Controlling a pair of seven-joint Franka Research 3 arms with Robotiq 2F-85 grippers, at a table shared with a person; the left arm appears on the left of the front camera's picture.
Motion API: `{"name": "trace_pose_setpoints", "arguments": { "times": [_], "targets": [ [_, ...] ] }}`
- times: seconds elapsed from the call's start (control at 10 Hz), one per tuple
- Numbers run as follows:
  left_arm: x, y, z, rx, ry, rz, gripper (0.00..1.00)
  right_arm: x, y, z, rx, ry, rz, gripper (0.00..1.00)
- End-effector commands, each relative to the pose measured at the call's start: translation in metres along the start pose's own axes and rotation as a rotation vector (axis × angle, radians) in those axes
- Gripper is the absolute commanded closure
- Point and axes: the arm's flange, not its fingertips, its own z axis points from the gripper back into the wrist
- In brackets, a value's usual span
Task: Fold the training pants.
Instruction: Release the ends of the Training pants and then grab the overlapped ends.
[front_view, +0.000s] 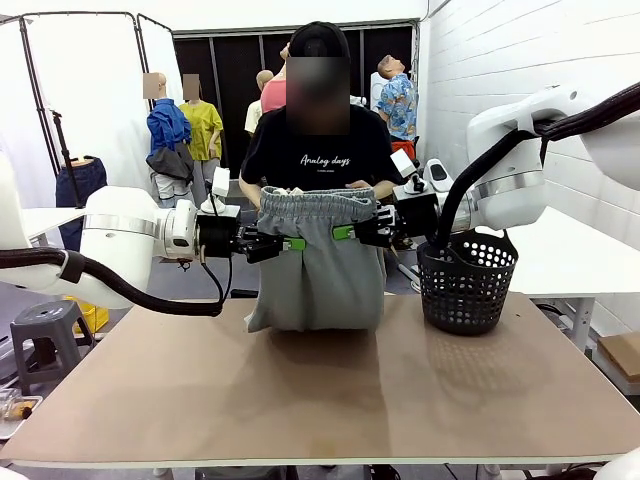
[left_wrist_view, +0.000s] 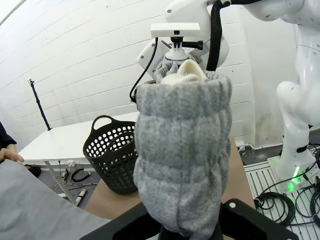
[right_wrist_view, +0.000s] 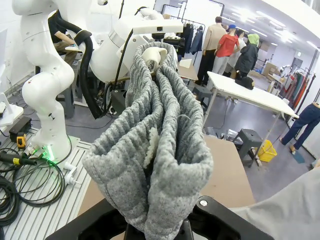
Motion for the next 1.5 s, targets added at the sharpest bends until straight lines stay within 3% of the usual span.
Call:
{"name": "trace_pose_setpoints", "arguments": {
  "times": [0.0,1.4],
  "targets": [
    [0.0057,0.0003,-0.0011,-0.005,-0.006,-0.013,1.00,-0.0008,0.0015,0.0019,0.010,-0.015,-0.002,1.00],
    [0.0057,0.0003,-0.0011,-0.005,-0.006,-0.013,1.00,-0.0008,0.0015,0.0019,0.010,-0.015,-0.002,1.00]
  ]
}}
